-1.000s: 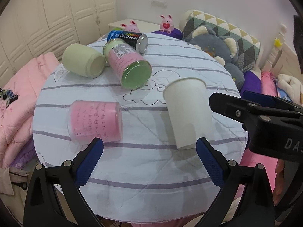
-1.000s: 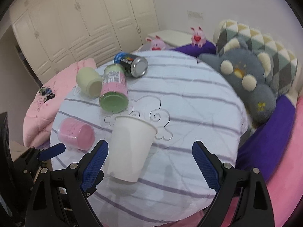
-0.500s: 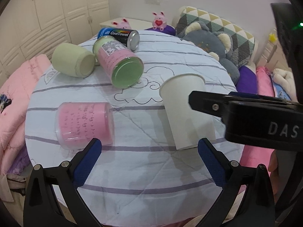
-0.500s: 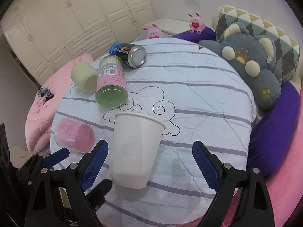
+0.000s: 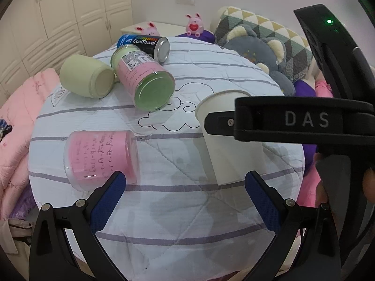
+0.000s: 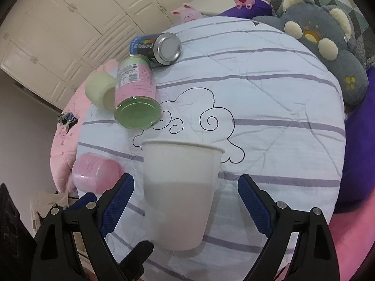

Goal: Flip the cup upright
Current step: 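Close the right tool around the white cup and lift it, then turn the cup rim-up with the right tool and lower it onto the table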

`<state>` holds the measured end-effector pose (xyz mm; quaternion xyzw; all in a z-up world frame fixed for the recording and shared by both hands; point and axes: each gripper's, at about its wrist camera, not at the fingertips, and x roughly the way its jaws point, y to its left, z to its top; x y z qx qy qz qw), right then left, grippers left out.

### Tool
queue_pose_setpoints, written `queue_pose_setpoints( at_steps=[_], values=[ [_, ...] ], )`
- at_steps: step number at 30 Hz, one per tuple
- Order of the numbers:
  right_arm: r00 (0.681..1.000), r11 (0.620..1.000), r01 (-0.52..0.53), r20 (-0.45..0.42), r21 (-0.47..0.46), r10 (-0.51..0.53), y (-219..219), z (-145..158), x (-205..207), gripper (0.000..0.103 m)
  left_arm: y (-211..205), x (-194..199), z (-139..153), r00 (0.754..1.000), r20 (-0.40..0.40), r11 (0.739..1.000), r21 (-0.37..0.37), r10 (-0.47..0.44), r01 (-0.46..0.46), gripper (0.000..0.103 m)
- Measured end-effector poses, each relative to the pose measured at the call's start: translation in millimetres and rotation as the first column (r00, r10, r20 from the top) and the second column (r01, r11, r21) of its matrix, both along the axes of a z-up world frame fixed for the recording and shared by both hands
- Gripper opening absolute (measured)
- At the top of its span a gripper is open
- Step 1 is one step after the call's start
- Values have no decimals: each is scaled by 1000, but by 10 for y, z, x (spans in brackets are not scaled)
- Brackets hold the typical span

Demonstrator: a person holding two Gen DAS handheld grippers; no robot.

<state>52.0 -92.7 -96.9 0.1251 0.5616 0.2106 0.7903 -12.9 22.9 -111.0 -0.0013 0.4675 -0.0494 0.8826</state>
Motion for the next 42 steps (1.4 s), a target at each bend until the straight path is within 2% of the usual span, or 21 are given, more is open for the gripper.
queue_pose_setpoints(
  at_steps=[6, 12, 14, 16, 21, 26, 30, 32, 37, 40, 42],
  values=[
    [1000, 1000, -22, -12, 13, 22, 55, -38, 77, 92, -10, 35, -18, 1000, -6, 1000, -1, -6, 6, 103],
    [997, 994, -55, -52, 93, 60, 53, -163, 152, 92, -36, 40, -26, 1000, -10, 1000, 1, -12, 12, 103],
    [996, 991, -71, -42, 114, 76, 48, -171, 153, 86, -46, 46, -30, 1000, -11, 1000, 4, -11, 11, 103],
    [995, 989, -85, -31, 121, 90, 41, -168, 159, 68, -62, 64, -32, 1000, -15, 1000, 4, -14, 14, 103],
    [994, 985, -106, -1, 136, 107, -30, -132, 193, 66, -133, 129, -35, 999, -19, 1000, 15, -27, 28, 103],
    [988, 992, -109, 115, 67, 101, -115, 33, 222, 66, -316, 306, -11, 998, -11, 997, 30, -64, 64, 103],
    [962, 996, -94, 258, 8, 88, -183, 189, 344, 66, -450, 507, 65, 993, 28, 993, 18, -113, 113, 103],
    [951, 996, -92, 296, 13, 84, -216, 226, 420, 66, -506, 665, 52, 992, 23, 992, 42, -123, 122, 103],
    [923, 995, -98, 378, 31, 79, -299, 291, 593, 66, -474, 974, 49, 994, 52, 996, 12, -94, 94, 103],
    [904, 997, -77, 424, 32, 56, -342, 277, 637, 66, -454, 1149, -12, 996, 18, 995, -40, -92, 93, 103],
    [892, 998, -62, 450, 31, 41, -358, 273, 622, 66, -477, 1191, -65, 997, 10, 997, -2, -80, 80, 103]
  ],
)
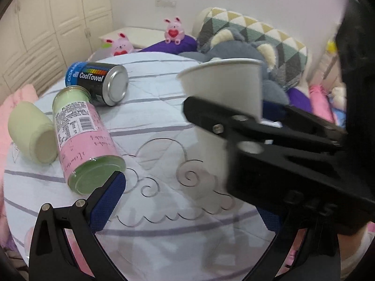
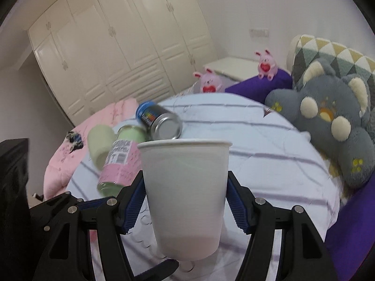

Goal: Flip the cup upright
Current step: 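Turn the cup rim-up with the right tool and lower it onto the table, then open the right tool and pull it back from the cup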

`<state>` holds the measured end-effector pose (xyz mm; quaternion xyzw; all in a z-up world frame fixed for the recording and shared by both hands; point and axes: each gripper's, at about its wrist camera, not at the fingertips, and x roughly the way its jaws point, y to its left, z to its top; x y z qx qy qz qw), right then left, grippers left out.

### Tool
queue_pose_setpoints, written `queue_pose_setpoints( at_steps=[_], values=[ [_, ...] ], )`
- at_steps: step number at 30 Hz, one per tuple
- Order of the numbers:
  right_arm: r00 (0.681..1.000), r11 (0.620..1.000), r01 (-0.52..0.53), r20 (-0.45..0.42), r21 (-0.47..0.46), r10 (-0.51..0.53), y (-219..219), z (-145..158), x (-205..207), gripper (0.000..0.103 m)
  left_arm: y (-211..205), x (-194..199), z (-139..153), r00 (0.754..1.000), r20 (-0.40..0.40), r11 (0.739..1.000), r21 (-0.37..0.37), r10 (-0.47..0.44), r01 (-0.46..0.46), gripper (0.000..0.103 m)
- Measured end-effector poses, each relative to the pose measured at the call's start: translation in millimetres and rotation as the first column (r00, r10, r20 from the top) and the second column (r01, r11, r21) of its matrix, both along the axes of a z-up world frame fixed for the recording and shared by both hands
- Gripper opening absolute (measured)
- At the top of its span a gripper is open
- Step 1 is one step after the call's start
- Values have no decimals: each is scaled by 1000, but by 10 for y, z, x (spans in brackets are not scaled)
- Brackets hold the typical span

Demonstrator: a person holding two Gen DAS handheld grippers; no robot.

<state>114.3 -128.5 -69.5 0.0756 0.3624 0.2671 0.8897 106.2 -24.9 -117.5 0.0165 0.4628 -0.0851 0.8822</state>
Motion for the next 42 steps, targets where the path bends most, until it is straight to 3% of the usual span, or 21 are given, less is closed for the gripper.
queue_pose_setpoints(
  at_steps=[5, 14, 23, 26, 32, 42],
  values=[
    [999, 1000, 22, 33, -21, -21, -3, -99, -84, 66, 74, 50, -98, 999, -43, 999, -25, 26, -27, 103],
    [997, 996, 3, 79, -94, 5, 97, -176, -263, 66, 119, -58, -208, 996, -90, 1000, 16, 26, -25, 103],
    [998, 993, 12, 70, -119, -4, 119, -196, -474, 67, 84, -274, -148, 997, -59, 996, 68, -52, 56, 103],
    [999, 992, 16, 38, -122, -12, 134, -219, -512, 81, 98, -343, -120, 997, -46, 995, 76, -58, 61, 103],
    [999, 992, 5, 37, -128, 0, 151, -165, -582, 81, 141, -436, -17, 999, -11, 996, 73, -45, 45, 103],
    [999, 986, 27, 28, -164, -22, 61, 125, -786, 81, 142, -722, 376, 993, 113, 997, 75, -45, 37, 103]
  ],
)
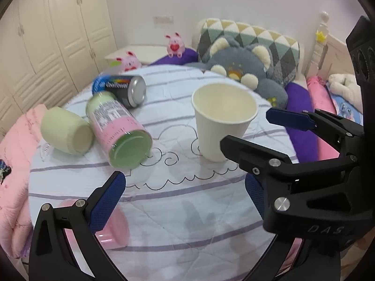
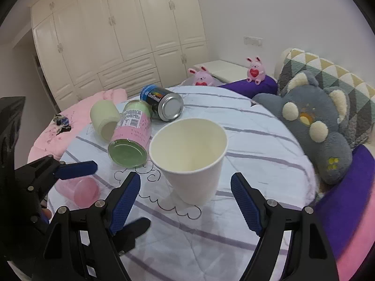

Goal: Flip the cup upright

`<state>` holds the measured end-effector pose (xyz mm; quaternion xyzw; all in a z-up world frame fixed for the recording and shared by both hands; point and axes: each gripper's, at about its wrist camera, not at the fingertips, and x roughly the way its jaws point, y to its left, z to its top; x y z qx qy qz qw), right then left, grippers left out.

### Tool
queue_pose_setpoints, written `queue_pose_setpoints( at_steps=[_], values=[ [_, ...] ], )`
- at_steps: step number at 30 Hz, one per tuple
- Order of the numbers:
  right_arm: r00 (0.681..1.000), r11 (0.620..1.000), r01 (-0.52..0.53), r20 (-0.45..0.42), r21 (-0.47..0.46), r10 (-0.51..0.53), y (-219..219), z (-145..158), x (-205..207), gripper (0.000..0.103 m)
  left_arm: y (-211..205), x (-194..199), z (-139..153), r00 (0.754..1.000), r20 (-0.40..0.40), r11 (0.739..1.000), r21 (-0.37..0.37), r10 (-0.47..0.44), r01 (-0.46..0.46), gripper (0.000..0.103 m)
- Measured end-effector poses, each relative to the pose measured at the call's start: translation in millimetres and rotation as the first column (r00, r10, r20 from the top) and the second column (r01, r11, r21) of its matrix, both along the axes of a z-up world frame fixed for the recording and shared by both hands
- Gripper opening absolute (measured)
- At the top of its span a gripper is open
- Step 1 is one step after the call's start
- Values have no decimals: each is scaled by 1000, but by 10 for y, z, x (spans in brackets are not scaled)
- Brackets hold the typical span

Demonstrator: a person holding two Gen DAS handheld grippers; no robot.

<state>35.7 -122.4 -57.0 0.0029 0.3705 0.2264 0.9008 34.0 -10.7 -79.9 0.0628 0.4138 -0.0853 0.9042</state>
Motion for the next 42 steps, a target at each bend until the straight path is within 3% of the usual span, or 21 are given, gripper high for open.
queue_pose_setpoints(
  at_steps=[10, 27, 36, 42],
  values=[
    [999, 1000, 24, 27, 0, -24, -163, 403, -290, 81, -102, -306, 400, 991, 131, 1000, 2, 14, -14, 103],
    [990, 997, 81, 118, -7, -80, -385, 812, -694, 81, -85, -763, 768, 958, 281, 997, -66, 45, -28, 103],
    [961, 989, 148, 238, -12, -141, -392, 984, -910, 81, 22, -913, 826, 948, 310, 994, -95, 77, -49, 103],
    [955, 983, 180, 248, -42, -165, -354, 1001, -959, 81, 108, -974, 846, 944, 317, 992, -114, 95, -61, 103]
  ],
)
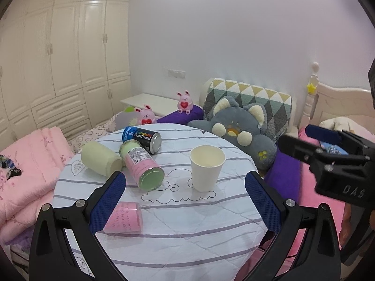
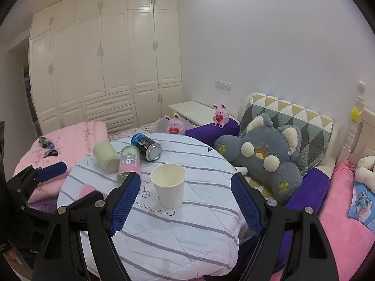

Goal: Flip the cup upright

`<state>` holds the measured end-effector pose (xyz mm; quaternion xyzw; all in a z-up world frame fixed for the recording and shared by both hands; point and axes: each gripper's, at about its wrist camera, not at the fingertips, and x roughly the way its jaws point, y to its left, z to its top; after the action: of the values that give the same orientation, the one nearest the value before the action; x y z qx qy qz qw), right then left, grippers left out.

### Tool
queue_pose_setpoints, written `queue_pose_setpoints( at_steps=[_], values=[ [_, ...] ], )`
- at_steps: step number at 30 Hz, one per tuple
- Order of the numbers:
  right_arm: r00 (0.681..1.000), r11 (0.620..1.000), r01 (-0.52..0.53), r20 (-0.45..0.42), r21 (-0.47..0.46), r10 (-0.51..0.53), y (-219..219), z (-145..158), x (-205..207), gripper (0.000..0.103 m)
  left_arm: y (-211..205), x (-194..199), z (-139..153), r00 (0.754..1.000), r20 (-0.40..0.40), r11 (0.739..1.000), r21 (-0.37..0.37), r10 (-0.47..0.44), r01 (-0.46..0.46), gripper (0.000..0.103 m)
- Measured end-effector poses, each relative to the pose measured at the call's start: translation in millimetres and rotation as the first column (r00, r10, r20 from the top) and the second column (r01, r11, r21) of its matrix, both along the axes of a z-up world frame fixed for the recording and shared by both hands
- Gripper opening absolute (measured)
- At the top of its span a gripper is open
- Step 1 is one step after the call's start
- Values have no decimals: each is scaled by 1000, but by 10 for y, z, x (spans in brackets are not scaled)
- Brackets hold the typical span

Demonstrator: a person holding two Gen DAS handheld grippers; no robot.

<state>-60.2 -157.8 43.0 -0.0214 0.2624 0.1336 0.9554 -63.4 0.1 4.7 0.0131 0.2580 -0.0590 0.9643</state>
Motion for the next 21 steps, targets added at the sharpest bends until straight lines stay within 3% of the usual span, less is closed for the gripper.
queue_pose_setpoints(
  at_steps=[21],
  values=[
    [999, 999, -24, -24, -44, 23, 195, -64, -74, 81, 147, -51, -54, 1000, -17, 999, -43, -6, 5, 103]
  ],
)
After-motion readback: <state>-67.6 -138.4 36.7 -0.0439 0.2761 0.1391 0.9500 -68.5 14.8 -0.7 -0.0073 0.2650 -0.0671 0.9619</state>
